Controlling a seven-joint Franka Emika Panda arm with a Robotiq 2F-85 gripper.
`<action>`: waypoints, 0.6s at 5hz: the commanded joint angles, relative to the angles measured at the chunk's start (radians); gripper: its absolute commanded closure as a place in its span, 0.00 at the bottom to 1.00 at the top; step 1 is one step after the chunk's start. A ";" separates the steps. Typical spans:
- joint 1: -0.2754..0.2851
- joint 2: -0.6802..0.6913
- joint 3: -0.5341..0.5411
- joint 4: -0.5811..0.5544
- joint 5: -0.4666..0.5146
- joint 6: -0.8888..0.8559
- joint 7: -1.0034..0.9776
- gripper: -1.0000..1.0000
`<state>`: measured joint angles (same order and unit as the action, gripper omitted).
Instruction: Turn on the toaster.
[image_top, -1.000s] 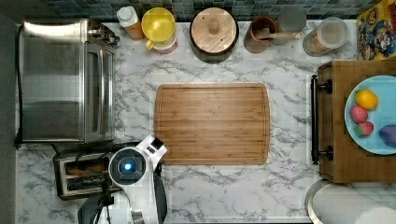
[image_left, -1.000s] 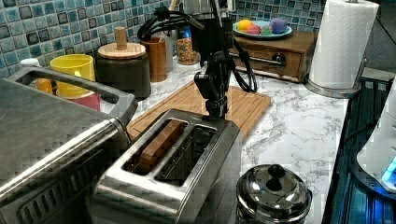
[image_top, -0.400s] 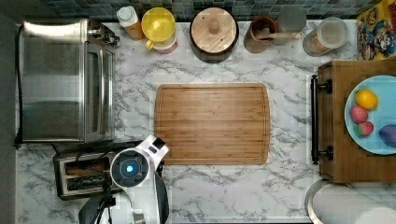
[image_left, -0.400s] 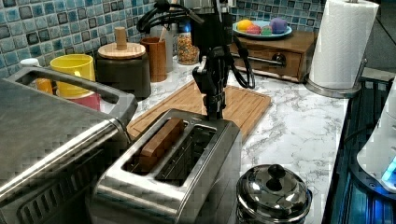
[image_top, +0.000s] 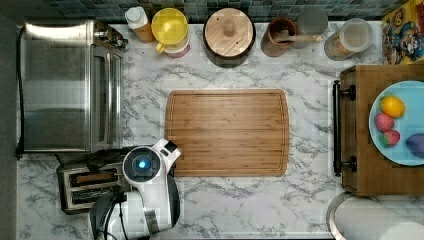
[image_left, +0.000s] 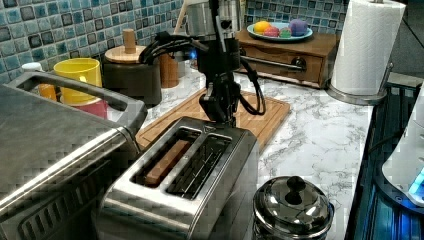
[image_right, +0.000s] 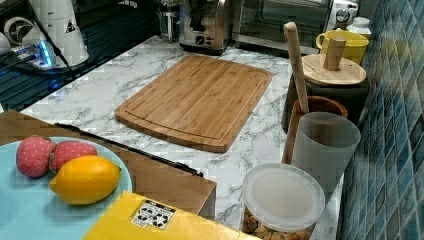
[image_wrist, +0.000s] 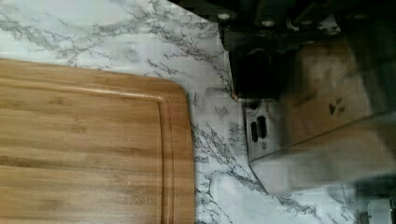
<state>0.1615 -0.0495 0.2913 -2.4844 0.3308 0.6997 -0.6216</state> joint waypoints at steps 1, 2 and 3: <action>0.018 0.198 0.019 -0.033 0.007 0.073 0.022 1.00; 0.022 0.201 0.017 -0.049 0.005 0.102 0.010 1.00; 0.024 0.224 0.015 -0.050 -0.025 0.109 0.006 1.00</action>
<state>0.1566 -0.0125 0.2832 -2.4375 0.3257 0.6543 -0.6226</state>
